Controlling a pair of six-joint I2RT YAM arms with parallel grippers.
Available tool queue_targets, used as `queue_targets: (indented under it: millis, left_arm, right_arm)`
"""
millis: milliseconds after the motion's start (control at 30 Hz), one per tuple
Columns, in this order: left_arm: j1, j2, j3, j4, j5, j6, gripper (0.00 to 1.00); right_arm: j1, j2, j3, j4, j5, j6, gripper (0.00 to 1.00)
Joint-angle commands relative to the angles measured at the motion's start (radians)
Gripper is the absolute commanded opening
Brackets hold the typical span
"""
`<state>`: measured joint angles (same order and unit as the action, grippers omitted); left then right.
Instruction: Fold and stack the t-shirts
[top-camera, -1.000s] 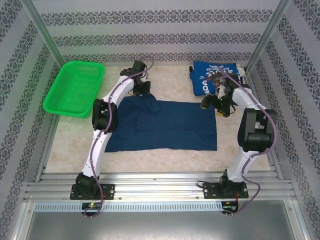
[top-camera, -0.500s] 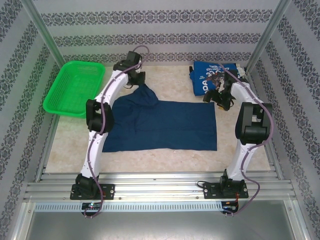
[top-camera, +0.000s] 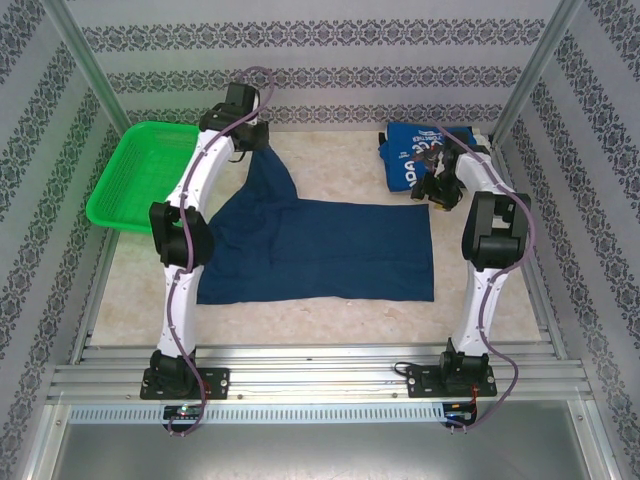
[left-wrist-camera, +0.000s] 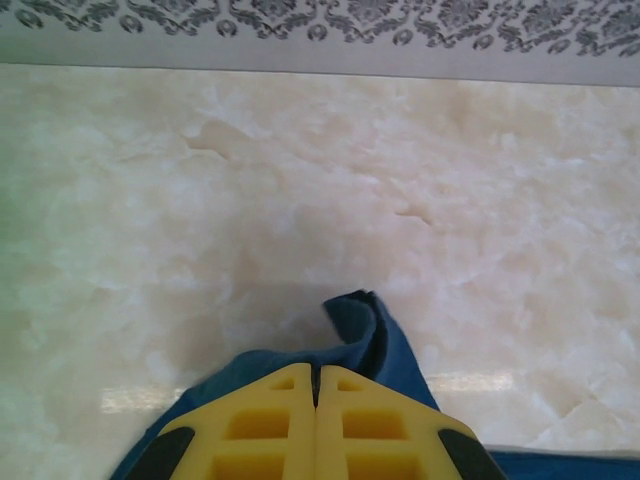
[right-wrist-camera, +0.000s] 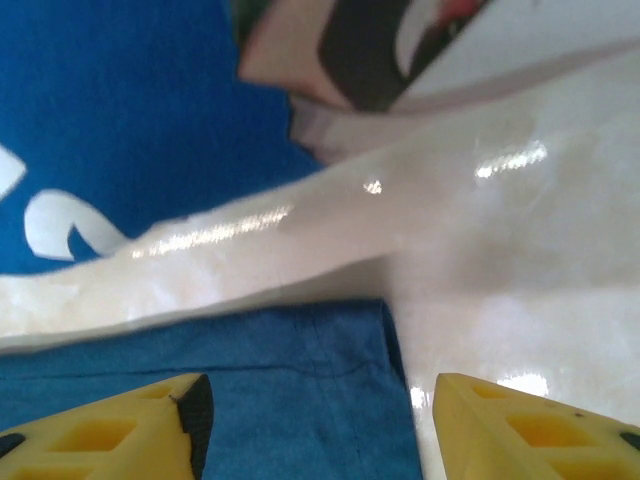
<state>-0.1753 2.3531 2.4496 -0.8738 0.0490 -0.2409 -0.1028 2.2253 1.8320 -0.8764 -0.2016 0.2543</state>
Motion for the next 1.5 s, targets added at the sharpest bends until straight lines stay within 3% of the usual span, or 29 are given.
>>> queue_targets:
  millis: [0,533,900,1000,1300,1467]
  left_arm:
    - [0.027,-0.038,0.013,-0.019,-0.031,0.026,0.0]
    - [0.087,0.041,0.174,0.007,0.063,0.058,0.01]
    - [0.089,0.066,0.18,0.001,0.099,0.063,0.02]
    - [0.089,0.068,0.18,0.001,0.093,0.069,0.02]
    - [0.102,0.053,0.18,0.014,0.118,0.07,0.02]
    - [0.102,0.043,0.18,0.016,0.133,0.083,0.02]
  right_arm:
    - [0.005,0.036,0.065,-0.069,0.031,-0.048,0.59]
    - [0.064,0.115,0.121,-0.117,0.112,-0.131,0.53]
    - [0.073,0.174,0.187,-0.157,0.212,-0.139,0.45]
    - [0.077,0.206,0.233,-0.173,0.237,-0.144,0.38]
    - [0.091,0.248,0.335,-0.186,0.217,-0.136,0.04]
    - [0.089,0.18,0.275,-0.119,0.259,-0.132,0.0]
